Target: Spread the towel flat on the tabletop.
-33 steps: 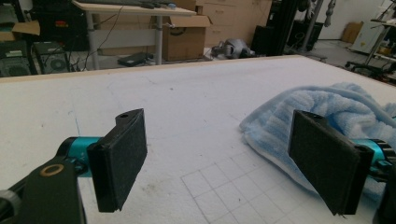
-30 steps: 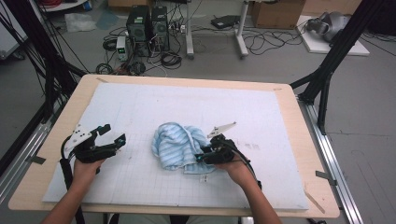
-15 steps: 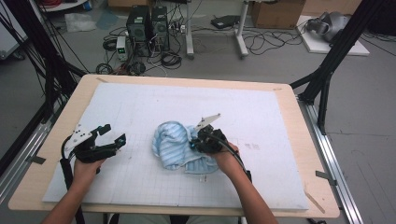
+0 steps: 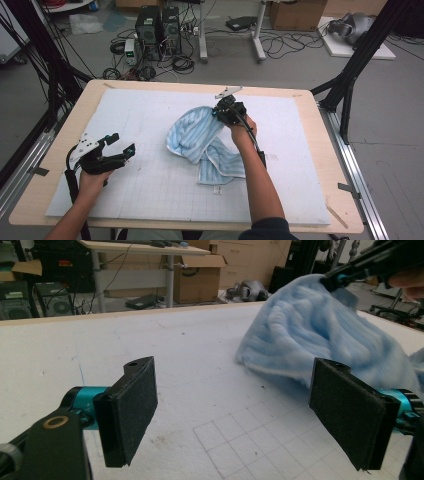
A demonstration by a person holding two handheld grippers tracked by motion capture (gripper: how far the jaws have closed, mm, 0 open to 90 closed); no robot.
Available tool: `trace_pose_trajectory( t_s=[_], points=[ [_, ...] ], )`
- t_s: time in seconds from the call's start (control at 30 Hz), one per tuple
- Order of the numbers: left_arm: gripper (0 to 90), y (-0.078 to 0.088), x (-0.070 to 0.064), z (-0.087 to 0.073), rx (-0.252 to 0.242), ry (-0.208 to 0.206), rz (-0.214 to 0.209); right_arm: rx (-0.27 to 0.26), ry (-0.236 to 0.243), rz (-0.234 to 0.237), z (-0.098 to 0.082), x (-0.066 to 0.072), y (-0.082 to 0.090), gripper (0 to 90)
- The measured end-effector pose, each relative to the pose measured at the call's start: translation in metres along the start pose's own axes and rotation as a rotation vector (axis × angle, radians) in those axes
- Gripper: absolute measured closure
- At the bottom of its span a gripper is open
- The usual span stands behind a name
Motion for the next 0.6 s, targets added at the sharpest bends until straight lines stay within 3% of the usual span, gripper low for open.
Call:
trace_pose_trajectory(
  t_s=[0.17, 0.3, 0.37, 0.43, 0.47, 0.5, 0.57, 0.6],
  points=[
    [20.0, 0.000, -0.001, 0.000, 0.002, -0.004, -0.001, 0.062, -0.009, -0.139, -0.009, -0.032, -0.011, 85.9],
    [20.0, -0.001, -0.003, -0.001, 0.004, -0.005, -0.006, 0.088, -0.031, -0.181, -0.016, -0.040, -0.015, 84.4],
    [20.0, -0.001, -0.002, -0.002, 0.006, -0.004, -0.007, 0.073, -0.065, -0.178, -0.016, -0.039, -0.017, 72.3],
    [20.0, -0.001, -0.002, -0.002, 0.006, 0.001, -0.006, 0.041, -0.094, -0.141, -0.012, -0.031, -0.016, 63.4],
    [20.0, -0.001, -0.002, -0.002, 0.008, 0.000, -0.005, 0.019, -0.085, -0.118, -0.005, -0.023, -0.012, 55.1],
    [20.0, -0.001, -0.002, -0.002, 0.008, -0.003, -0.005, 0.019, -0.085, -0.118, -0.005, -0.023, -0.012, 55.1],
    [20.0, -0.001, -0.002, -0.001, 0.006, -0.004, -0.006, -0.001, -0.078, -0.066, 0.001, -0.013, -0.006, 52.0],
    [20.0, -0.001, -0.002, -0.001, 0.005, -0.003, -0.005, -0.040, -0.063, -0.023, 0.007, 0.000, 0.003, 52.0]
  ],
)
Point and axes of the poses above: each handheld gripper's, and its own axes: y roughly backward along the jaws, z roughly out of its top, x roughly to its left, the point moved 8 cm from there along -y, roughly forward along the jaws, and after that the axes turned 12 degrees about -x, right-handed, at the moved point
